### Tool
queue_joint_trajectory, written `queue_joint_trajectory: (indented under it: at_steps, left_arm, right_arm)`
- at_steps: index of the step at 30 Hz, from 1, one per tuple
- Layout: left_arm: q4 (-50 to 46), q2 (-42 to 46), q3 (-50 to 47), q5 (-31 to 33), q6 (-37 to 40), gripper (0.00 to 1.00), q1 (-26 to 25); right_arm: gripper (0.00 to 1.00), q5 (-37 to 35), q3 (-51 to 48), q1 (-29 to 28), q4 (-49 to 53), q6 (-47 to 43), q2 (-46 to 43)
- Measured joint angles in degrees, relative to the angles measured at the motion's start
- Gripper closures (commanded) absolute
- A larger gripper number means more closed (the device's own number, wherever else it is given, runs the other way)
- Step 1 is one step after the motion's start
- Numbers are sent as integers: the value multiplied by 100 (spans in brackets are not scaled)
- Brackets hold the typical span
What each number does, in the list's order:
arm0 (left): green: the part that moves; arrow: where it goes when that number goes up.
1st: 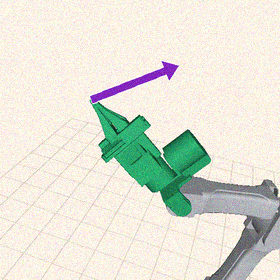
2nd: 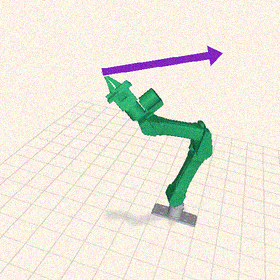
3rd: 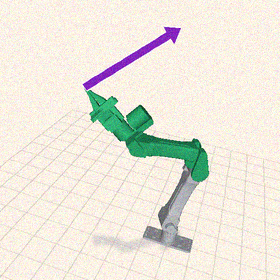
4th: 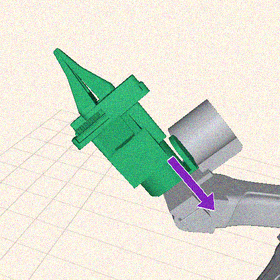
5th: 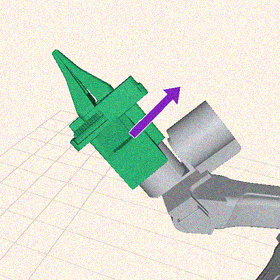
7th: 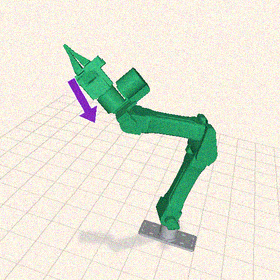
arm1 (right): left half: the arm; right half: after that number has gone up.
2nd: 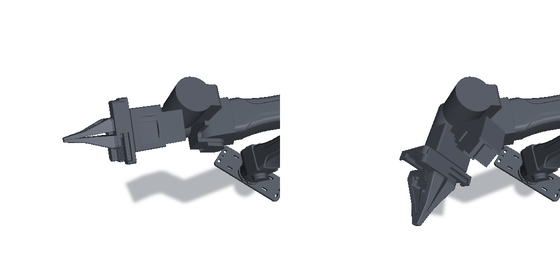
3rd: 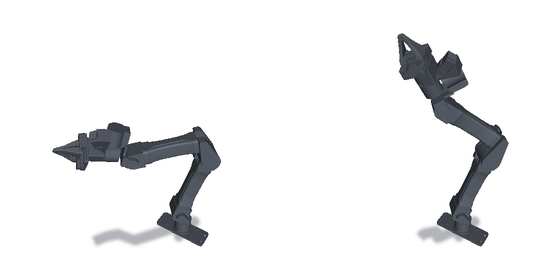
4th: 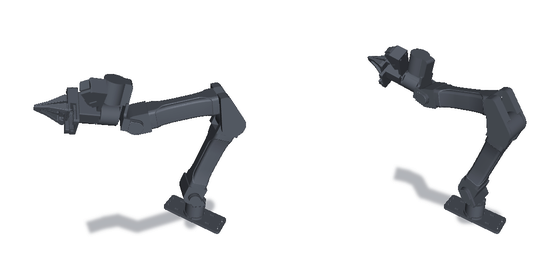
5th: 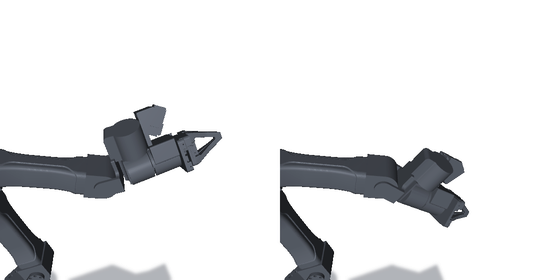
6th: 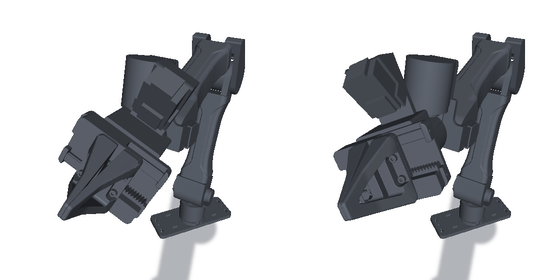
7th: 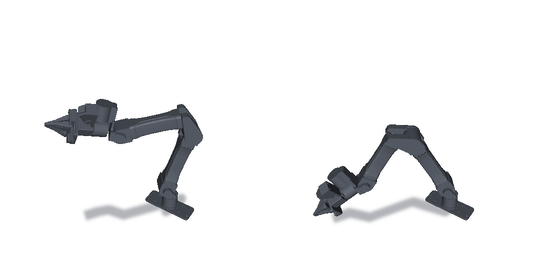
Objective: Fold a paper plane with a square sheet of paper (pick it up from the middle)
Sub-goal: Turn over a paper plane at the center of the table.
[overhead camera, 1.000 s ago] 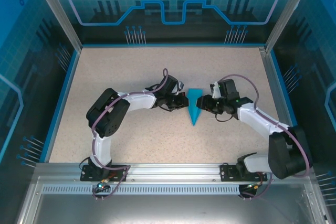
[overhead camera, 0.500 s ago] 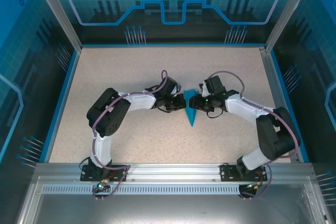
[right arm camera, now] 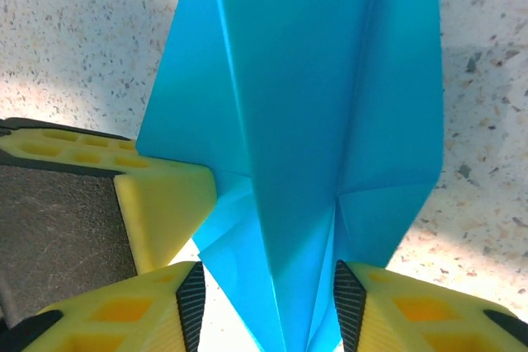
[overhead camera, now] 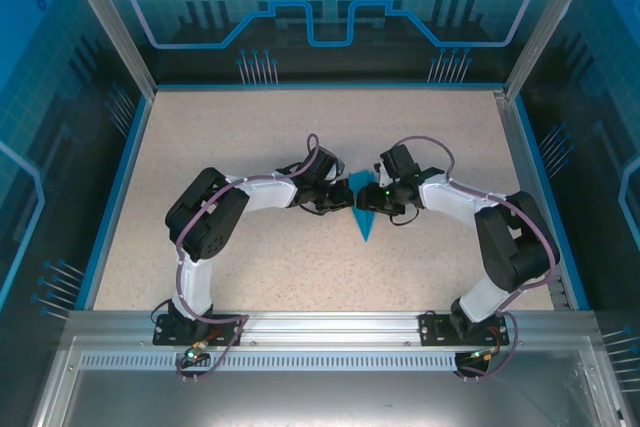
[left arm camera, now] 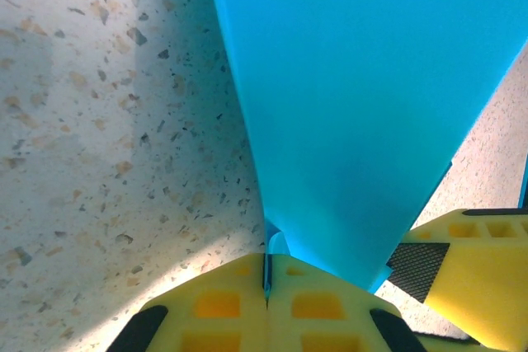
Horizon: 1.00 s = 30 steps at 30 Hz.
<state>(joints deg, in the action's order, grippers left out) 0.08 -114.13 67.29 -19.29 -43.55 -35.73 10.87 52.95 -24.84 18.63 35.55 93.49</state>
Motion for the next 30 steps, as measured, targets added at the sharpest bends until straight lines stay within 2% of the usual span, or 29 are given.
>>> queue_joint_trajectory:
  at_steps: [18, 30]
  left_arm:
    - [-39, -26, 0, -4, -4, 100, 0]
    - [92, -4, -181, -136, -205, 87, 24]
  right_arm:
    - [51, -52, -138, -289, 33, 0, 13]
    - [54, -326, -155, -417, 42, -136, 39]
